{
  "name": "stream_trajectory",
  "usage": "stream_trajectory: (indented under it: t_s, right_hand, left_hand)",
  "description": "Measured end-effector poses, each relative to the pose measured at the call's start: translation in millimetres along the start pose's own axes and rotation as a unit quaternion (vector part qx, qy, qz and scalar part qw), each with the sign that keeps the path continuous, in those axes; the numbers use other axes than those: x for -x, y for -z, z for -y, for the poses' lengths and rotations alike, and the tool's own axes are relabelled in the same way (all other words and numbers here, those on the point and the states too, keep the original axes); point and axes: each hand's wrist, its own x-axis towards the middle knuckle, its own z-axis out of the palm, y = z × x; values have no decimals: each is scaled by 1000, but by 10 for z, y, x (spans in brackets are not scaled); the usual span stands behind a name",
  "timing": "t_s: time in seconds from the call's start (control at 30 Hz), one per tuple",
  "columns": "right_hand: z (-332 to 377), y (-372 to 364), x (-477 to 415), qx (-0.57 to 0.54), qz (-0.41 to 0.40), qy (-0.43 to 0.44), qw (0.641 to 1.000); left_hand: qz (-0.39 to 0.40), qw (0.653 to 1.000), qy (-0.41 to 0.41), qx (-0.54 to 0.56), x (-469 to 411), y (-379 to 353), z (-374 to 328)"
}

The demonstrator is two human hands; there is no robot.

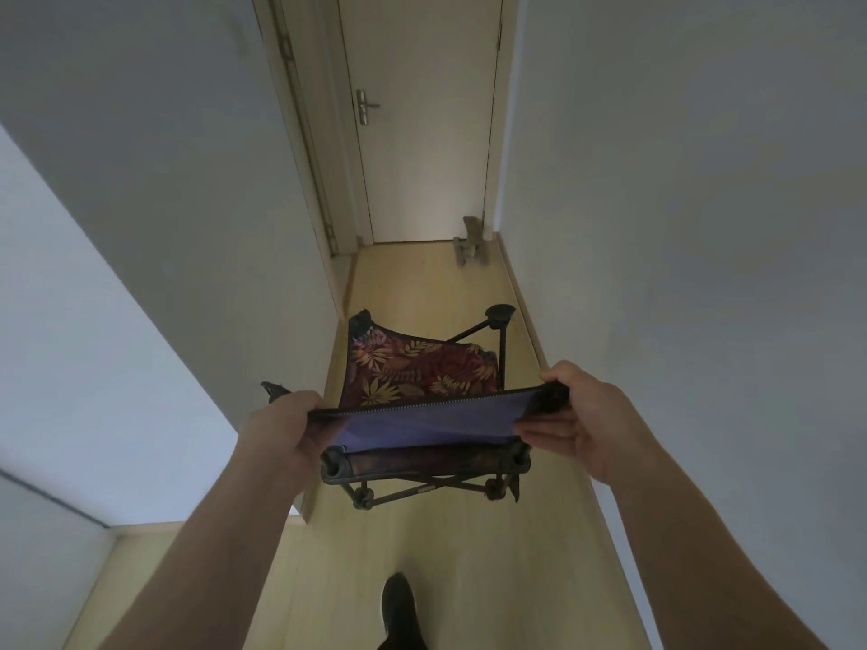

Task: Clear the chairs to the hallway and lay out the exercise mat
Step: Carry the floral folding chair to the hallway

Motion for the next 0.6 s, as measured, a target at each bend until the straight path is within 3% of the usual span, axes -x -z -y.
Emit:
stream_trajectory:
  t_s: [0.37, 0.5, 0.6]
  right_hand:
    - [877, -1097, -1686, -17, -32, -7, 999]
    - [1175, -1327, -2138, -27, -47, -14, 998]
    - [1422, -1472, -2657, -26, -53, -14, 998]
  left_hand:
    - [17, 1000, -11, -16, -1781, -1081, -1063]
    - [70, 996, -10, -46, -2222, -1425, -1347]
    - [29, 998, 2, -52, -2677, -1781, -1495]
